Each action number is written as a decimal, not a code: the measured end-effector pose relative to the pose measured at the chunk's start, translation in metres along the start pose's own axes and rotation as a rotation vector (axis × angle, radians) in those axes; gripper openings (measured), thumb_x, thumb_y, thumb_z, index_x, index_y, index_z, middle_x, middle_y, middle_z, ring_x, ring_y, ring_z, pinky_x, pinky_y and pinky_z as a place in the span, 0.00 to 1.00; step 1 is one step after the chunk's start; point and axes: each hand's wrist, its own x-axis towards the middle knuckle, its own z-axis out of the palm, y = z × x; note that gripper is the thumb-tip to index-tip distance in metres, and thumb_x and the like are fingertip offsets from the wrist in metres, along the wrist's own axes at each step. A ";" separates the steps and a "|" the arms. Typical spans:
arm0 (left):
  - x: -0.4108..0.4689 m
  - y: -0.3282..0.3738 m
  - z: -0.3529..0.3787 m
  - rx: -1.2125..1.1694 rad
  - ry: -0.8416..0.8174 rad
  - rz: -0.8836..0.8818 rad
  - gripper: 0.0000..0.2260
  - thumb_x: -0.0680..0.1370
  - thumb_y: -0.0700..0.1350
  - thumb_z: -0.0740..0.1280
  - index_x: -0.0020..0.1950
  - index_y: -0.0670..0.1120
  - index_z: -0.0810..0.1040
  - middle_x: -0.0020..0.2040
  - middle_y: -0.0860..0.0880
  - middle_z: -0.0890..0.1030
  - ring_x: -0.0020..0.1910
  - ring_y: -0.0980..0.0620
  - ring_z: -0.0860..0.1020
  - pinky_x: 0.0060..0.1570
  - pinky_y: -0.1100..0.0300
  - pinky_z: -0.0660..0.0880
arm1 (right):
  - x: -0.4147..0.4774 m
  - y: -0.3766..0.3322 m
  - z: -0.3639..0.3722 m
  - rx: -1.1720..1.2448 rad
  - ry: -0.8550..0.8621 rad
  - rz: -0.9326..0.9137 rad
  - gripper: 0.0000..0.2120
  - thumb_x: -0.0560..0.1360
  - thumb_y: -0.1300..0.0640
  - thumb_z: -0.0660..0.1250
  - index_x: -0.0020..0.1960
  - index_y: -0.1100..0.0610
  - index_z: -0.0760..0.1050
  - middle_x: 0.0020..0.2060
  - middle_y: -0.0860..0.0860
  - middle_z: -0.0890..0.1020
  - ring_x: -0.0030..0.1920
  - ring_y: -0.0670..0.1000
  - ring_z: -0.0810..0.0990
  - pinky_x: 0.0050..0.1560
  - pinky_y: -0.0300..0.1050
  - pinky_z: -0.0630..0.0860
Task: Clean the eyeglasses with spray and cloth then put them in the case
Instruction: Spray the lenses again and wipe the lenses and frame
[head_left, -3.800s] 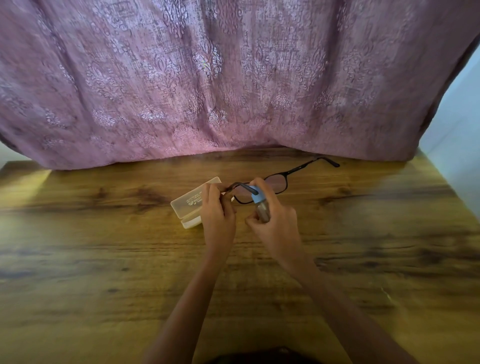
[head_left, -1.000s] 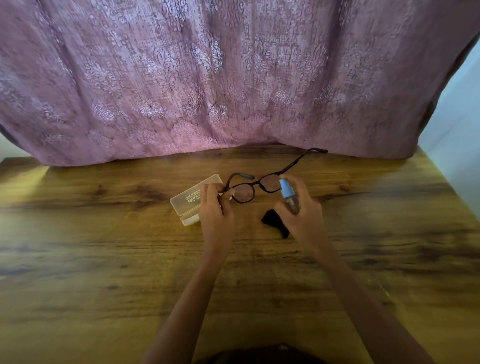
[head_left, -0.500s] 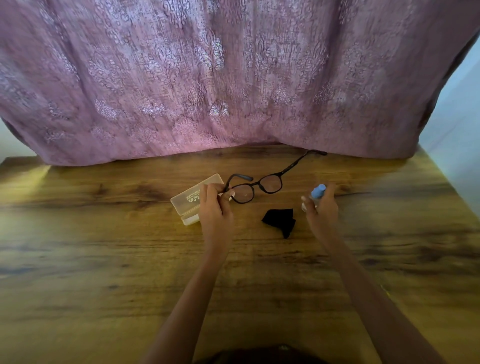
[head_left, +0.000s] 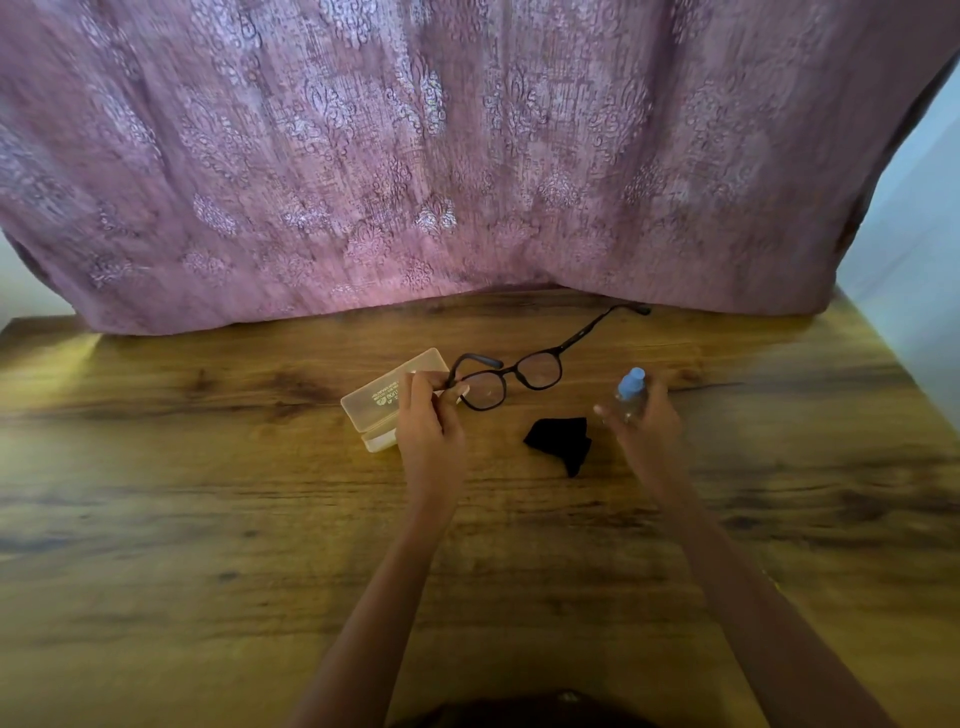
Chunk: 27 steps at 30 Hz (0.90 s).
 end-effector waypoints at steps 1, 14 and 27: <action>0.000 0.000 0.000 -0.007 -0.003 -0.005 0.05 0.78 0.34 0.60 0.50 0.41 0.75 0.48 0.49 0.75 0.42 0.62 0.72 0.41 0.76 0.67 | -0.003 0.002 0.000 0.031 0.010 0.039 0.30 0.71 0.54 0.75 0.67 0.55 0.65 0.54 0.45 0.76 0.51 0.45 0.76 0.47 0.38 0.72; 0.000 0.000 -0.001 -0.011 0.010 -0.009 0.05 0.78 0.35 0.60 0.49 0.42 0.75 0.48 0.47 0.76 0.44 0.61 0.73 0.42 0.77 0.67 | -0.041 0.011 0.020 -0.129 -0.108 0.053 0.12 0.74 0.43 0.69 0.47 0.52 0.78 0.38 0.47 0.81 0.41 0.48 0.79 0.45 0.44 0.77; -0.001 0.005 -0.003 0.001 -0.014 -0.011 0.06 0.78 0.33 0.60 0.49 0.42 0.74 0.48 0.46 0.75 0.43 0.63 0.72 0.38 0.75 0.67 | -0.068 -0.090 0.024 0.279 -0.062 -0.257 0.06 0.72 0.60 0.69 0.39 0.54 0.72 0.34 0.48 0.78 0.35 0.41 0.77 0.35 0.31 0.74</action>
